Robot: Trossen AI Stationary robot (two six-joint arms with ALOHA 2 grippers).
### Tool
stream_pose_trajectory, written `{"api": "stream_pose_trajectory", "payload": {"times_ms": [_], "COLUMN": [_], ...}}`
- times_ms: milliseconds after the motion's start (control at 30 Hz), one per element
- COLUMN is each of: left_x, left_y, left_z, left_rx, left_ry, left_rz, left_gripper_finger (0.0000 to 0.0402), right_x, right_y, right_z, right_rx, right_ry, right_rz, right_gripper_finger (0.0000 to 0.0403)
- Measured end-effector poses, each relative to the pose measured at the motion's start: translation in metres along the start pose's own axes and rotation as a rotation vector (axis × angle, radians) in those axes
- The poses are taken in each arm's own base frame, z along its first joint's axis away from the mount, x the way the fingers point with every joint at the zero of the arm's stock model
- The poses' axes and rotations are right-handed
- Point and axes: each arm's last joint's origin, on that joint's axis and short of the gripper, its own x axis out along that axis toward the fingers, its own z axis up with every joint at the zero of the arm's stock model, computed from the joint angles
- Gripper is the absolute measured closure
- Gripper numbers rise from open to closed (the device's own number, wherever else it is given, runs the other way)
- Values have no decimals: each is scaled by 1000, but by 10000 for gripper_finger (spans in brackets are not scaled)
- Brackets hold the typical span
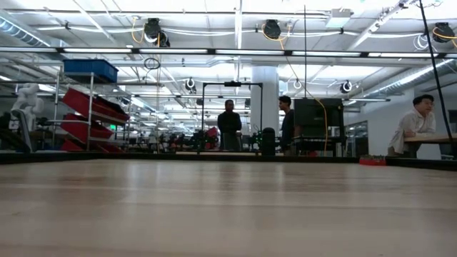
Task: Coil cords
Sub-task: Coil the blue wire onto the black spool
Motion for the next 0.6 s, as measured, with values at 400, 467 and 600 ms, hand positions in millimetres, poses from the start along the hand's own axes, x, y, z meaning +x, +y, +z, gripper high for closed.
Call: {"api": "stream_pose_trajectory", "payload": {"times_ms": [400,467,600], "left_x": [1,4,8], "left_y": [-3,-4,-4], "left_z": [-1,-3,-6], "left_rx": [-3,0,3], "left_ry": [-4,-5,5], "left_rz": [-79,-85,-84], "left_gripper_finger": [401,401,401], "right_x": [6,10,21], "right_y": [-24,-29,-40], "right_z": [20,19,10], "right_rx": [-28,-18,22], "right_ry": [-112,-136,-144], "right_rz": [66,106,175], "right_gripper_finger": [403,403,403]}}
